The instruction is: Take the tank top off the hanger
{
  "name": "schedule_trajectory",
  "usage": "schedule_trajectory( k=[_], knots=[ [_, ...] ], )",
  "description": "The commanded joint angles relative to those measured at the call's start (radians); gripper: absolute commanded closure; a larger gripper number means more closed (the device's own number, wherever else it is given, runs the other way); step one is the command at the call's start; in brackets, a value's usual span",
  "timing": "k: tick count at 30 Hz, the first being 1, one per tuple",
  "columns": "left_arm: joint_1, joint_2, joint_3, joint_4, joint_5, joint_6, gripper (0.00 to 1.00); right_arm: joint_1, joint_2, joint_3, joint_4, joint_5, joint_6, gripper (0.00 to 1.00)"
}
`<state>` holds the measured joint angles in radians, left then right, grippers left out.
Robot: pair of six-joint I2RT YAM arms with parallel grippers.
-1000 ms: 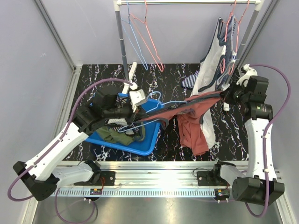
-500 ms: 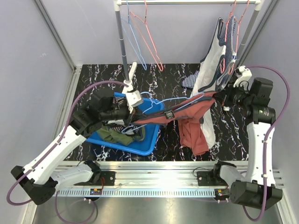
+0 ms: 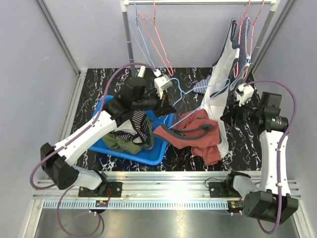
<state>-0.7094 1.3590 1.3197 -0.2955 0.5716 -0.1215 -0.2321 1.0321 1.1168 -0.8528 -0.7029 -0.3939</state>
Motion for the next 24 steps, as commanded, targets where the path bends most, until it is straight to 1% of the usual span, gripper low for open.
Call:
schedule_trajectory(
  k=[1,3,5,7,8,9,10,11,12,14,16,18,19,22,24],
  knots=[
    [-0.018,0.031,0.127,-0.066,0.013,0.035,1.0,-0.006,-0.049,0.038,-0.123,-0.069,-0.226,0.45],
    [-0.018,0.051,0.139,-0.125,0.005,0.063,1.0,-0.004,-0.056,0.061,-0.172,-0.122,-0.295,0.38],
    [-0.018,0.057,0.145,-0.166,-0.004,0.105,1.0,-0.004,-0.058,0.078,-0.224,-0.161,-0.362,0.34],
    [-0.018,0.061,0.154,-0.191,-0.001,0.15,1.0,-0.004,-0.044,0.115,-0.277,-0.231,-0.439,0.33],
    [-0.019,0.061,0.157,-0.223,0.007,0.169,1.0,-0.006,-0.04,0.13,-0.36,-0.259,-0.553,0.33],
    [-0.022,0.063,0.162,-0.243,0.011,0.19,1.0,-0.004,-0.024,0.162,-0.412,-0.324,-0.632,0.33],
    [-0.025,0.066,0.177,-0.266,0.008,0.236,1.0,-0.006,-0.018,0.178,-0.467,-0.355,-0.717,0.33],
    [-0.033,0.066,0.184,-0.313,0.005,0.261,1.0,-0.004,-0.012,0.19,-0.579,-0.384,-0.897,0.33],
    [-0.036,0.068,0.191,-0.338,-0.001,0.288,1.0,-0.004,-0.006,0.213,-0.632,-0.43,-0.989,0.32],
    [-0.048,0.071,0.21,-0.411,-0.024,0.359,1.0,-0.004,0.005,0.236,-0.71,-0.461,-1.124,0.31],
    [-0.058,0.066,0.217,-0.451,-0.045,0.426,1.0,-0.004,0.046,0.294,-0.755,-0.49,-1.166,0.31],
    [-0.068,0.055,0.21,-0.494,-0.075,0.471,1.0,-0.003,0.08,0.334,-0.784,-0.506,-1.159,0.31],
    [-0.077,0.049,0.205,-0.505,-0.094,0.503,1.0,-0.003,0.08,0.336,-0.784,-0.507,-1.163,0.31],
    [-0.084,0.025,0.19,-0.504,-0.093,0.554,1.0,0.007,0.072,0.305,-0.784,-0.5,-1.201,0.29],
    [-0.091,0.008,0.184,-0.492,-0.092,0.583,1.0,0.037,0.08,0.282,-0.784,-0.472,-1.18,0.27]
  ],
)
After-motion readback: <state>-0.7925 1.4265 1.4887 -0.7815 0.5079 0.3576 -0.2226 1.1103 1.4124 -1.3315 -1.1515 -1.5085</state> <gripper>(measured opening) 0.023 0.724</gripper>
